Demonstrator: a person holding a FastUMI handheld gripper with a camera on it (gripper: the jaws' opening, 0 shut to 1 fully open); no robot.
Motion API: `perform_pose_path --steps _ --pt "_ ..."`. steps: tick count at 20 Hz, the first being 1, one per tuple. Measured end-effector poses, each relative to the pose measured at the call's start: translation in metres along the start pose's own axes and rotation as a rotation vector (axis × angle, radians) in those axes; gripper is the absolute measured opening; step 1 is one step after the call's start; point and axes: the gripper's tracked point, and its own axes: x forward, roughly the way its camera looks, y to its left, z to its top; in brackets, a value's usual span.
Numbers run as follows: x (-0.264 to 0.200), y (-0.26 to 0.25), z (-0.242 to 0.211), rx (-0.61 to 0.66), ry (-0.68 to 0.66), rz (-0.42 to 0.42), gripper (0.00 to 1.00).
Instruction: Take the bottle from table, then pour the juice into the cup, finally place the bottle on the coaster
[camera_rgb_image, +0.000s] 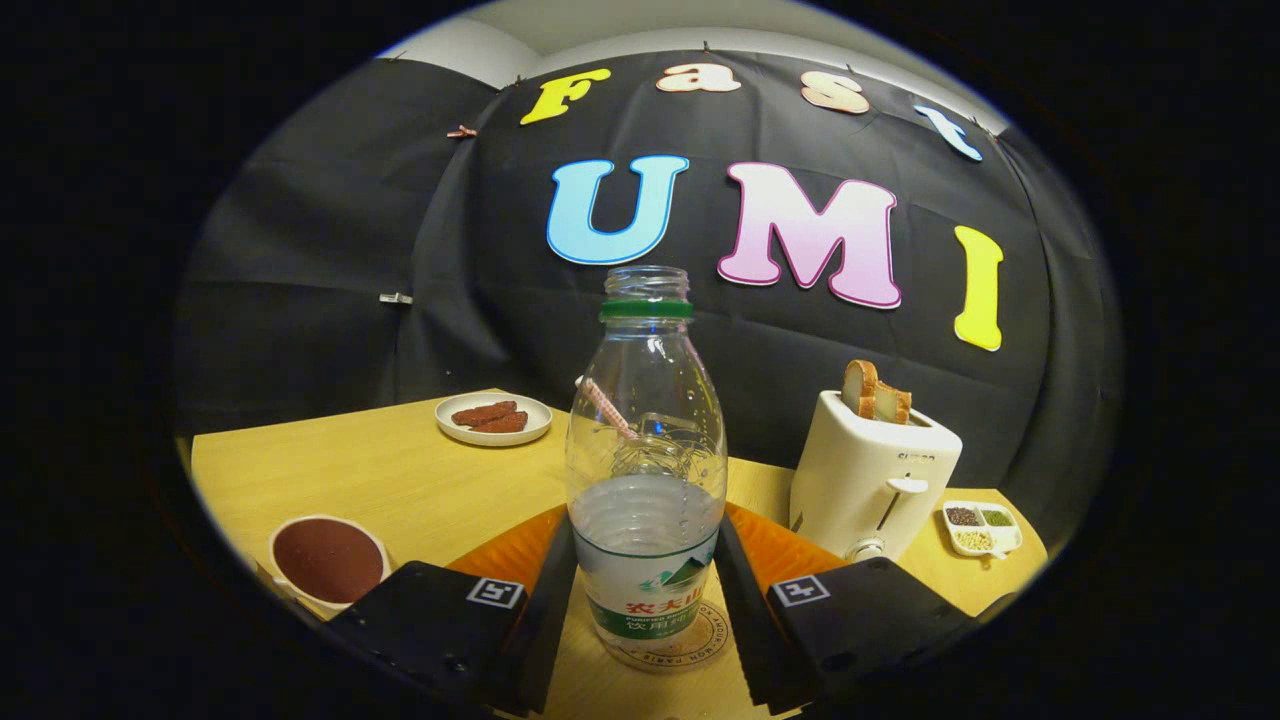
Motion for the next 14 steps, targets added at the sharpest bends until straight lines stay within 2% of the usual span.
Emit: perform_pose_path --steps 11,14 --pt "0.006 -0.017 -0.011 0.046 -0.017 -0.030 0.75" --pt "0.007 -0.019 -0.016 0.037 -0.001 -0.039 0.80"
